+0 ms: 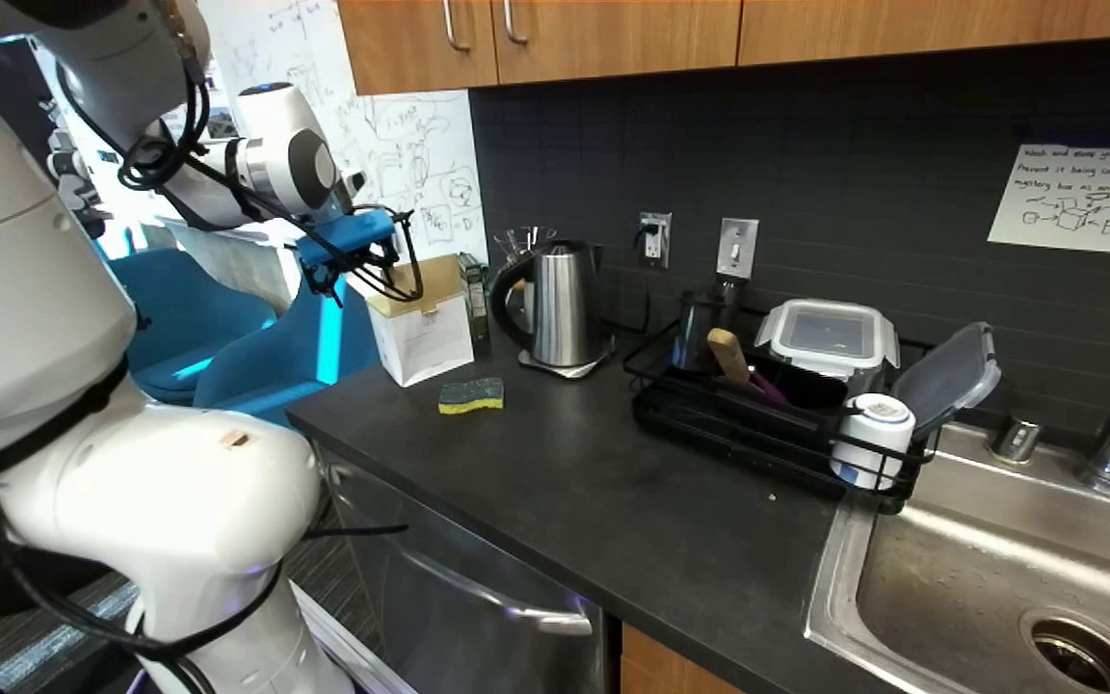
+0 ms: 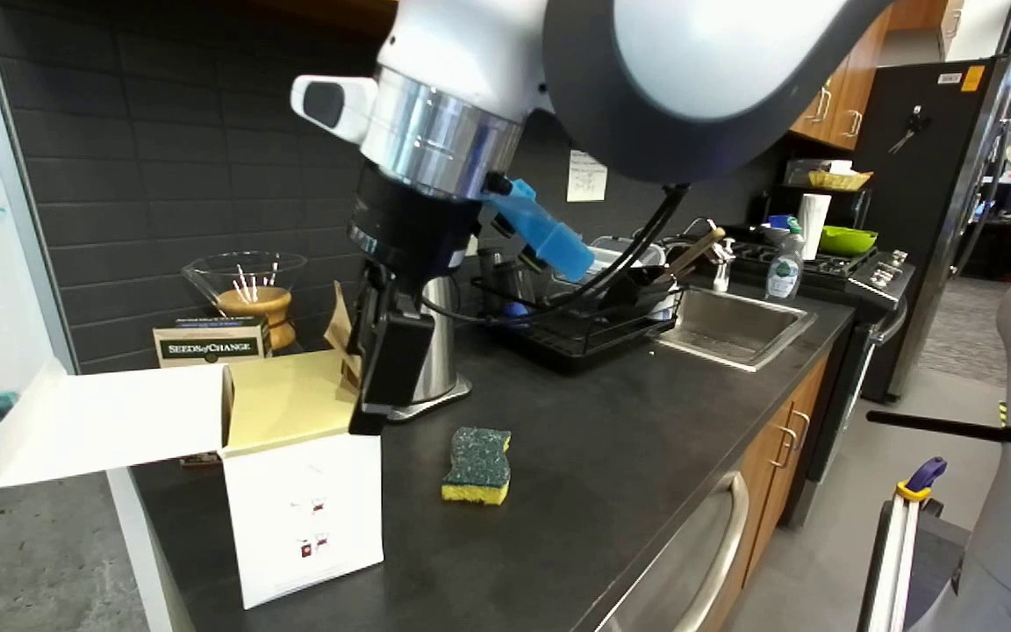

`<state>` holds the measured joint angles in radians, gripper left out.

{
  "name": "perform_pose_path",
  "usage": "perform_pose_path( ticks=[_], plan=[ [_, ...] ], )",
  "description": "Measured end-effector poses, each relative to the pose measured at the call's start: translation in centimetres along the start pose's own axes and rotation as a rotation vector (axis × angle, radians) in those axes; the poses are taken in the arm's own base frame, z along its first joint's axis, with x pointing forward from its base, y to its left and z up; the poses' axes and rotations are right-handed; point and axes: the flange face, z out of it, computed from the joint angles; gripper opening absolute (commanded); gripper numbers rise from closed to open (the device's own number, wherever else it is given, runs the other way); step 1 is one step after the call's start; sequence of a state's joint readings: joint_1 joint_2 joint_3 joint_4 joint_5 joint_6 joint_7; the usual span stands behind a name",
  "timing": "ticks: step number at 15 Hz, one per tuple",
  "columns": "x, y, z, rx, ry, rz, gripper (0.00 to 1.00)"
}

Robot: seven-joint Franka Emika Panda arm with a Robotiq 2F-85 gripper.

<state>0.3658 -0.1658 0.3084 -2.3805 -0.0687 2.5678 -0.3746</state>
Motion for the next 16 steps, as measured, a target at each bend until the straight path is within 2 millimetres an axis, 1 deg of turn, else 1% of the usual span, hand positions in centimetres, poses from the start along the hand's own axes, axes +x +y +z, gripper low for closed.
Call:
perform_pose_path(
  ticks=[5,8,11,16],
  plan=[
    [2.4,-2.2,0.0,-0.01,0.012,-0.084,1.0],
    [3.4,-2.8,0.2,-0.022,0.013,-0.133,1.0],
    [3.6,-2.9,1.2,-0.031,0.005,-0.17,1.0],
    [3.4,-2.5,3.8,-0.03,-0.003,-0.203,1.0]
  ],
)
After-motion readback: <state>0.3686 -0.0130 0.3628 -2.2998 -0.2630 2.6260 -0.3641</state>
